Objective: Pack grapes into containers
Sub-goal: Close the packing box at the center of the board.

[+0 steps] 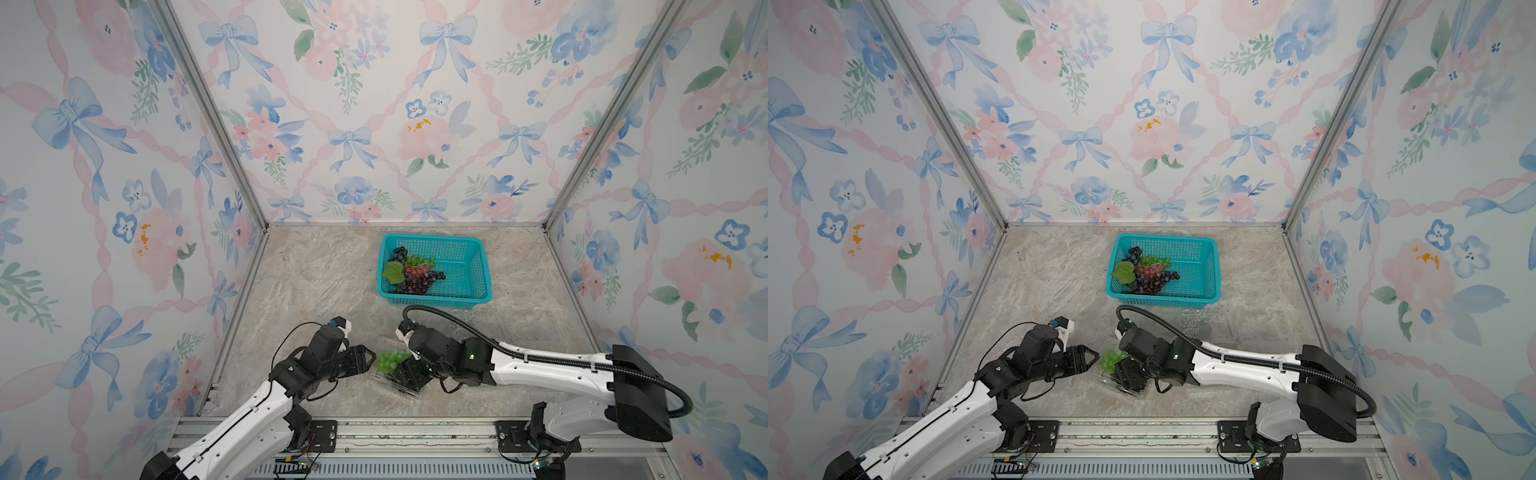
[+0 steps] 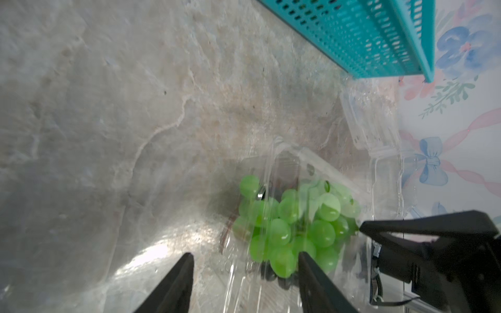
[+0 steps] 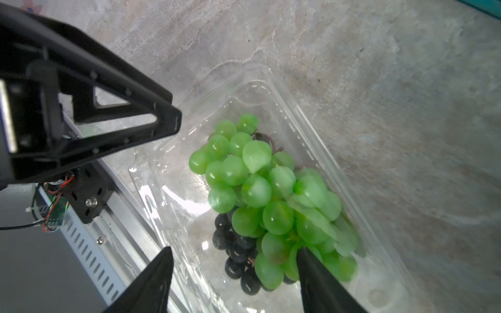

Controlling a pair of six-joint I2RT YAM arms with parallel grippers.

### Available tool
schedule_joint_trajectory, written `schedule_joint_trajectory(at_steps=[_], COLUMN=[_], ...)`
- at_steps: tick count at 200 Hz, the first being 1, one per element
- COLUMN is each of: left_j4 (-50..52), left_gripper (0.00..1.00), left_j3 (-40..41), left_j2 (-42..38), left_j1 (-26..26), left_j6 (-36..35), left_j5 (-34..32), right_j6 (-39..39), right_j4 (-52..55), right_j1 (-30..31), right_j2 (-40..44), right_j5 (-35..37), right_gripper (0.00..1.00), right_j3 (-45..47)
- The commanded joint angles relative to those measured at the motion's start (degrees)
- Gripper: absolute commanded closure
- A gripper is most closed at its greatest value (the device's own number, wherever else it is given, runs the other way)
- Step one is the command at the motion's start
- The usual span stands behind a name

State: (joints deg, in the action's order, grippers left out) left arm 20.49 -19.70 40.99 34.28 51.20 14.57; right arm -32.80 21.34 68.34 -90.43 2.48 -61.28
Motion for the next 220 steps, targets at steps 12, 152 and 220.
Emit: schedule_joint_trajectory(at_steps=[12,152,220], left_j4=[1.2,-11.0,-22.4], left_gripper=[0.38,0.36,0.36], left_j3=[1.7,1.7,-3.4], left_j2=[-2.9,5.8,17.8], left_j1=[1.2,4.7,7.5], left_j6=[4.7,10.8,10.7], left_j5=[2.6,3.9,2.8], right_j6=[-2.3,-6.6,-7.3], right_j4=[3.7,1.1,1.6], right_j1=[0.6,-4.2,-5.1], right_j2=[-2.8,-0.1,3.0], right_j5=[3.2,1.5,2.3], right_gripper=[0.29,0.29,0.29], right_j3=[0.3,3.3,5.4])
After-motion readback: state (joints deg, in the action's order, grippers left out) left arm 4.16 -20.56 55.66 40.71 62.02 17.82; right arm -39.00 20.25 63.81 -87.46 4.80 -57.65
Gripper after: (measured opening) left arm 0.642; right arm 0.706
